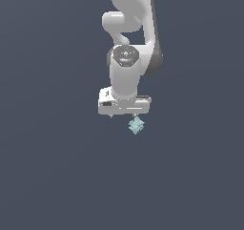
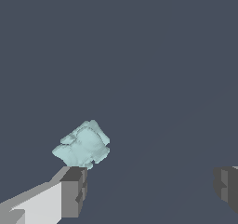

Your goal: Pick up the object and move it to a goal position.

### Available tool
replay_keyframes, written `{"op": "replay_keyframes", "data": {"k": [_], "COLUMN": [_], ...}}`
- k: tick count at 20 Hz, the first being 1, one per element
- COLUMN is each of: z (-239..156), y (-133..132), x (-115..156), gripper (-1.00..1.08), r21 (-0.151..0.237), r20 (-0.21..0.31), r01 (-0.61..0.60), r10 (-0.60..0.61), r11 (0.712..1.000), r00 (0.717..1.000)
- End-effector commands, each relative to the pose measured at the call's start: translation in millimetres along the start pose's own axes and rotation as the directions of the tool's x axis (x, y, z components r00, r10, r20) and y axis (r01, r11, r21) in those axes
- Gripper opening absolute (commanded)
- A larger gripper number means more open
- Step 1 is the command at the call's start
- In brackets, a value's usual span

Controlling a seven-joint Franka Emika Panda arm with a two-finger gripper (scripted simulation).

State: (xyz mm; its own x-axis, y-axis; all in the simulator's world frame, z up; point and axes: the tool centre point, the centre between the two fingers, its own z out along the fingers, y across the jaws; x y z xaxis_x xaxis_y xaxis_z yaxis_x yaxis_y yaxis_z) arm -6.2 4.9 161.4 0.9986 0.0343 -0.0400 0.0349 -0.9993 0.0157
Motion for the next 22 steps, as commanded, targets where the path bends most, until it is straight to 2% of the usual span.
{"op": "replay_keyframes", "data": {"k": [1, 12, 22], "z": [0.0, 8.5, 15.2], "y": [0.0, -16.4, -21.4], "x": [0.0, -3.3, -4.5], "gripper": [1.0, 1.0, 1.0], "r21": [0.0, 0.026, 0.021], "r20": [0.0, 0.011, 0.004], "r01": [0.0, 0.042, 0.103], "r10": [0.0, -0.043, -0.103], "r11": [1.0, 0.999, 0.994], "r00": [1.0, 0.999, 0.995]}}
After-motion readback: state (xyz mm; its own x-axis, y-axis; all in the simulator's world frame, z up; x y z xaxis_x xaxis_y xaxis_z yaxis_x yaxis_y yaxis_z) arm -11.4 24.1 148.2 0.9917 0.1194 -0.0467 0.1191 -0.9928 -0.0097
